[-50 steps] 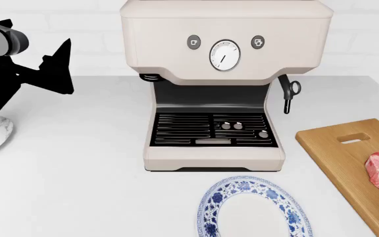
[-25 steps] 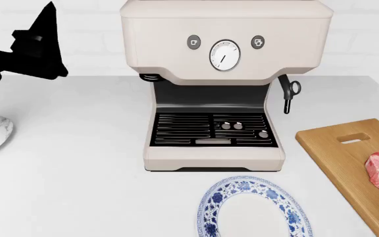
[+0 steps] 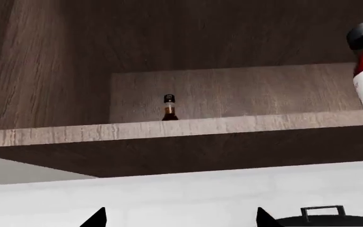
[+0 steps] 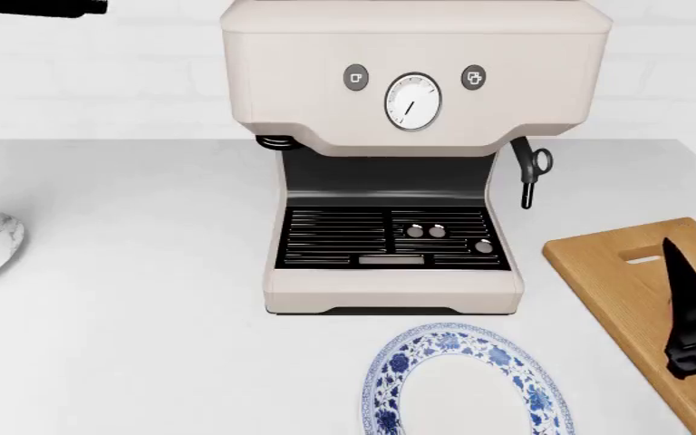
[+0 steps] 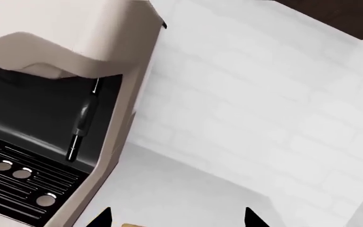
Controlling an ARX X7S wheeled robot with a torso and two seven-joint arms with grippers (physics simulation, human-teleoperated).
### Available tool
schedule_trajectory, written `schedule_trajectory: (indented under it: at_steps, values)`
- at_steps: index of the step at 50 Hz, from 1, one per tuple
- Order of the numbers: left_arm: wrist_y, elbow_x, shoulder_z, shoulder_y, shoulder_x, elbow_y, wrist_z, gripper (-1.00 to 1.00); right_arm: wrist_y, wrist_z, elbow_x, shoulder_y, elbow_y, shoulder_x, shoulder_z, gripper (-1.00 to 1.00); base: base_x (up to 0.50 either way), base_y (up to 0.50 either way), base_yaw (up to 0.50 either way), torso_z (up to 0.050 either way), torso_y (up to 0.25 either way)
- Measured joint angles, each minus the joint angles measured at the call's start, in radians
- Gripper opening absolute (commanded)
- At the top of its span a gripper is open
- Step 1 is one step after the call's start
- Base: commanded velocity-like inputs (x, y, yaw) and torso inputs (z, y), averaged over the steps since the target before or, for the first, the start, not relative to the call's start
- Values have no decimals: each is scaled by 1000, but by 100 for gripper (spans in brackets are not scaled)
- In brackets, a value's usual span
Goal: Pick the pork chop from the plate and place it on the cutting board. Then pick the condiment bottle from the cabinet and place it next to the cutting board.
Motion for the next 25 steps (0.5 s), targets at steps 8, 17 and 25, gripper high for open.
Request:
schedule_trajectory:
  at_steps: [8, 17, 25]
  values:
    - [-150, -86, 28, -252, 29, -33, -81, 100, -64, -21, -69, -32, 18, -27, -40, 100, 0, 0, 0, 0, 0]
    - [-258, -184, 6, -397, 45, -59, -133, 100, -101, -32, -80, -41, 14, -48, -23, 100, 0, 0, 0, 0, 0]
    - [-331, -313, -60, -422, 43, -33, -185, 100, -36, 12, 120, 8, -26, -11, 187, 100, 0, 0, 0, 0, 0]
